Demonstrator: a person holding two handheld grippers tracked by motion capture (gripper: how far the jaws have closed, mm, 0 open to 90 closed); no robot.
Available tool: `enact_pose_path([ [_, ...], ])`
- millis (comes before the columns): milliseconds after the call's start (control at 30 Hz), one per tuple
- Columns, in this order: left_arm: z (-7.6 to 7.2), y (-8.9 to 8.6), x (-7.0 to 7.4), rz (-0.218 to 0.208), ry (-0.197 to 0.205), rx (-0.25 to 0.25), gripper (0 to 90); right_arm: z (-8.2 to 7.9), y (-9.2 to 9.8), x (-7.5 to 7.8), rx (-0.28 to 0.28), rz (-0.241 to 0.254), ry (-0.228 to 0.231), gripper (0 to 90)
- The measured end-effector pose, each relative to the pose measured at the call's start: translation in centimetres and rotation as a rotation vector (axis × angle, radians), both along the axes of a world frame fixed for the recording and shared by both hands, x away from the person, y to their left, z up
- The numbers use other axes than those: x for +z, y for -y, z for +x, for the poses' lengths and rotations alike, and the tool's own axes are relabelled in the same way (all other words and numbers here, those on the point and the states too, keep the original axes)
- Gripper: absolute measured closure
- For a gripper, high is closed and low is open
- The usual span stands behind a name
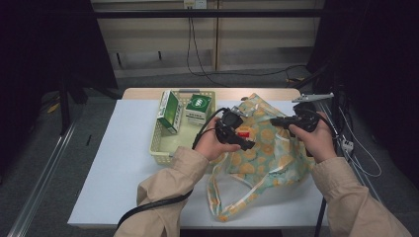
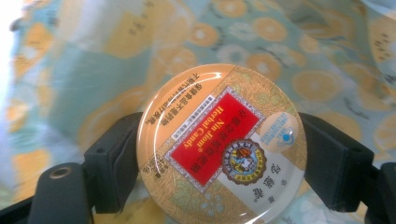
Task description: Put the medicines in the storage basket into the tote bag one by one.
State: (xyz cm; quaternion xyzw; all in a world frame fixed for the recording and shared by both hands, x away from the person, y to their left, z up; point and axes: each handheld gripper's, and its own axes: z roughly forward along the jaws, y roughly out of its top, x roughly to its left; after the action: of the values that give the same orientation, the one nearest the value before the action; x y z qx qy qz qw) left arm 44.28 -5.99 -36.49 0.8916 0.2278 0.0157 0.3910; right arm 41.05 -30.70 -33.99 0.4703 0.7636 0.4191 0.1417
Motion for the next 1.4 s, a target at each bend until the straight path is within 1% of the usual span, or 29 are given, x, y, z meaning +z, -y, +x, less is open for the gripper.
enact_pose_path([
  [100, 0.0, 0.0, -0.1, -0.011, -0.012, 0.008, 20.7, 0.0, 0.0, 0.0, 0.001, 0.0, 0.0, 89.7],
  [200, -0.4, 0.3, -0.3, -0.018, -0.014, -0.009, 20.7, 0.0, 0.0, 0.0, 0.0, -0.001, 0.001, 89.7],
  [333, -1.0, 1.0, -0.6, 0.004, -0.006, -0.054, 20.6, 0.1, -0.1, -0.1, 0.0, -0.002, -0.001, 89.7],
  [433, -1.3, 1.6, -0.6, -0.002, 0.0, -0.068, 20.7, 0.2, 0.0, -0.3, -0.003, 0.002, -0.004, 89.7],
  [467, -1.3, 1.8, -0.6, -0.014, -0.006, -0.07, 20.7, 0.2, 0.1, -0.3, -0.004, 0.003, -0.005, 89.7],
  [633, -1.3, 2.9, -0.6, -0.02, -0.007, -0.077, 20.6, 0.4, 0.2, -0.6, -0.009, 0.004, -0.014, 89.7],
  [767, -1.2, 3.5, -0.9, -0.008, -0.002, -0.077, 20.7, 0.9, 0.5, -1.3, -0.016, 0.007, -0.019, 89.7],
  [833, -1.1, 3.8, -1.3, -0.002, -0.008, -0.075, 20.6, 1.2, 0.7, -1.7, -0.028, 0.016, -0.033, 89.7],
  [933, -0.9, 4.1, -1.9, 0.01, -0.007, -0.068, 20.7, 1.4, 0.8, -2.0, -0.029, 0.023, -0.038, 89.7],
  [1000, -0.7, 4.3, -2.2, 0.01, -0.012, -0.061, 20.6, 1.4, 0.8, -2.0, -0.022, 0.023, -0.035, 89.7],
  [1033, -0.5, 4.3, -2.3, 0.019, -0.008, -0.06, 20.6, 1.3, 0.8, -1.9, -0.02, 0.026, -0.033, 89.7],
  [1100, -0.3, 4.4, -2.5, 0.014, -0.012, -0.051, 20.6, 1.2, 0.8, -1.7, -0.016, 0.031, -0.033, 89.7],
  [1167, -0.2, 4.4, -2.6, 0.021, -0.012, -0.049, 20.6, 1.1, 0.9, -1.6, -0.013, 0.036, -0.028, 89.7],
  [1267, -0.1, 4.4, -2.6, 0.028, -0.006, -0.049, 20.7, 0.9, 0.9, -1.5, -0.011, 0.039, -0.025, 89.7],
  [1400, 0.1, 4.4, -2.5, 0.02, 0.005, -0.041, 20.6, 0.8, 1.0, -1.3, -0.007, 0.046, -0.023, 89.7],
])
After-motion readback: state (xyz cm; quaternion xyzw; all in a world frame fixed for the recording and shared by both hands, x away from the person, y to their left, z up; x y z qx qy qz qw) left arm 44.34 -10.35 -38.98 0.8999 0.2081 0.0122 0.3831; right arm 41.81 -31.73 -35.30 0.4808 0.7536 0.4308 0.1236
